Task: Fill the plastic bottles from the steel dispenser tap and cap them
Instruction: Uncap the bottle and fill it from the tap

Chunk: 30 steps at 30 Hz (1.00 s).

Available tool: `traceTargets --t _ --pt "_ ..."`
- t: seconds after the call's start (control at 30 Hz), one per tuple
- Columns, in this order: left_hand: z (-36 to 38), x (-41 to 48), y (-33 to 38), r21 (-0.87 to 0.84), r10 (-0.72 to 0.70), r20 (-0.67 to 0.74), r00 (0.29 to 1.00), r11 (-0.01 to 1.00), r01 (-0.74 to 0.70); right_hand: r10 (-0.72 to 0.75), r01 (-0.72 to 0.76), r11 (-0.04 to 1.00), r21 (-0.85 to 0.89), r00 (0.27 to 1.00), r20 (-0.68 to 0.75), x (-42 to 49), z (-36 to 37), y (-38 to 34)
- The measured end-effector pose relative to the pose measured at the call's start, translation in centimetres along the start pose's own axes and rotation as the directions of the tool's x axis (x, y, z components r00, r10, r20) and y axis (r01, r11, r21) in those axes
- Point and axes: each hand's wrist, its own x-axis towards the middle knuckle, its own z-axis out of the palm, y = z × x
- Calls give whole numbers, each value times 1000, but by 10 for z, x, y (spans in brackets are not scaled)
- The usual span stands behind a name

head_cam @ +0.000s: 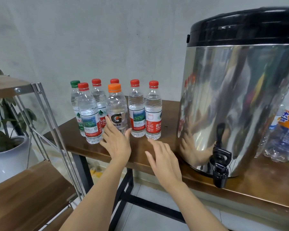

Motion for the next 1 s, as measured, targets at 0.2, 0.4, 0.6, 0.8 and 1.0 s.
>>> traceTargets --t 0.2,0.4,0.6,0.8,1.0 --pt "9 12 -5 12 -21 15 1000 1000 21 -71 63 996 -64 989 -128 -1 11 3" --pt "9 6 -9 26 -42 85 995 999 40 -63 63 998 -11 995 -78 0 7 1" --pt "-26 -43 4 -80 24 147 989 997 -12 -115 115 990 85 993 -1 -21 -26 -2" --pt "-78 -106 34 -453 292 119 949 867 -209 -203 218 971 102 969 -144 -62 -93 -9" --pt "-122 -158 85 -705 487 -96 868 583 -405 -169 209 974 86 927 -336 -101 -165 13"
